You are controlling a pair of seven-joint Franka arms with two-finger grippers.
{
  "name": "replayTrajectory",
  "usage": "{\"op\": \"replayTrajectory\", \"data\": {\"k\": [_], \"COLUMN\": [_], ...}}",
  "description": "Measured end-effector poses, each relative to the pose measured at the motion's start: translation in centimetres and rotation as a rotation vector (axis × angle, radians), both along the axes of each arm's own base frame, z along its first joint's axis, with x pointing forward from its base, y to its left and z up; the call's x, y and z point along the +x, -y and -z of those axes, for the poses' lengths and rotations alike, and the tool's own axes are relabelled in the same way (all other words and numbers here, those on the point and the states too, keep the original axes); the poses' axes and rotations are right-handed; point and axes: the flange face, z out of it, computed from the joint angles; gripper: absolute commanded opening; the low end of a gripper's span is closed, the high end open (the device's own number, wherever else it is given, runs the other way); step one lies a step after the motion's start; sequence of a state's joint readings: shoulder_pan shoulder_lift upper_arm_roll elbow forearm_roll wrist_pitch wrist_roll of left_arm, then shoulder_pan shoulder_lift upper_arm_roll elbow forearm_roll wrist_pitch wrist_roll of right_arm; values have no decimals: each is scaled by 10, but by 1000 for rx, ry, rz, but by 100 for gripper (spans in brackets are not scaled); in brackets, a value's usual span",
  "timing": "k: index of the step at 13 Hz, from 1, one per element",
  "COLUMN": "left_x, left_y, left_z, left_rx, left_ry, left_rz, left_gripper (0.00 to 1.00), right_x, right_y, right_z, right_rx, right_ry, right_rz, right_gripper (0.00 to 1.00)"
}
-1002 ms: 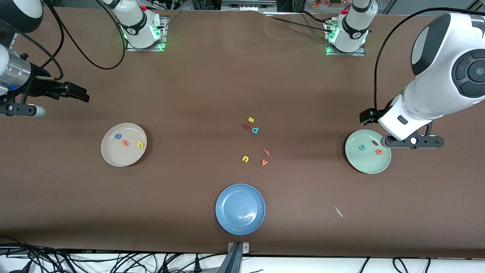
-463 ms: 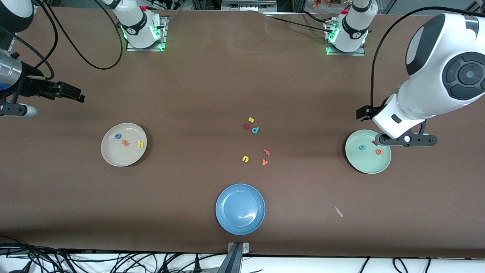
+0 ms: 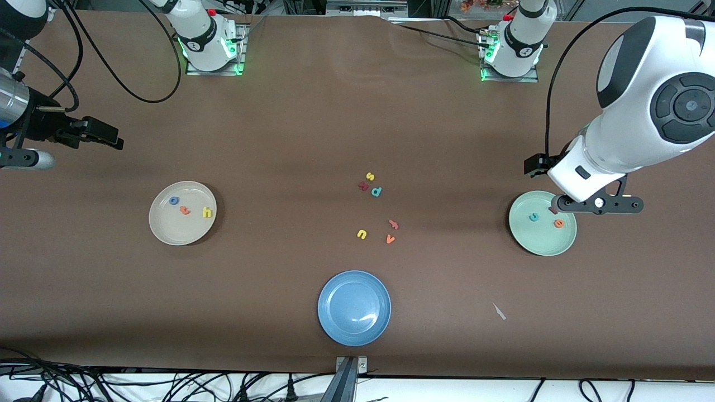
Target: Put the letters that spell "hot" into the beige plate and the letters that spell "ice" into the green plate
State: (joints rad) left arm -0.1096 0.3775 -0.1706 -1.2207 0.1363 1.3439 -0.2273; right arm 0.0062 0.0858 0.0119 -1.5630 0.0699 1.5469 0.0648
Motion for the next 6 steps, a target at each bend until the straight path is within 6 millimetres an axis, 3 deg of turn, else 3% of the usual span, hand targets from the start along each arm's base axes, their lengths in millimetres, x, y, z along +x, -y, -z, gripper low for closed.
{"op": "replayTrajectory", "data": {"k": [6], "left_x": [-2], "left_y": [-4], "left_z": [-5], "left_rx": [3], "left_ry": [-6], "left_rz": [-7], "left_gripper": [100], "right_x": [2], "right_y": [-14], "right_z": [6], "right_rx": [-3], "right_ry": [-10], "right_rz": [-28], "right_gripper": [100]}}
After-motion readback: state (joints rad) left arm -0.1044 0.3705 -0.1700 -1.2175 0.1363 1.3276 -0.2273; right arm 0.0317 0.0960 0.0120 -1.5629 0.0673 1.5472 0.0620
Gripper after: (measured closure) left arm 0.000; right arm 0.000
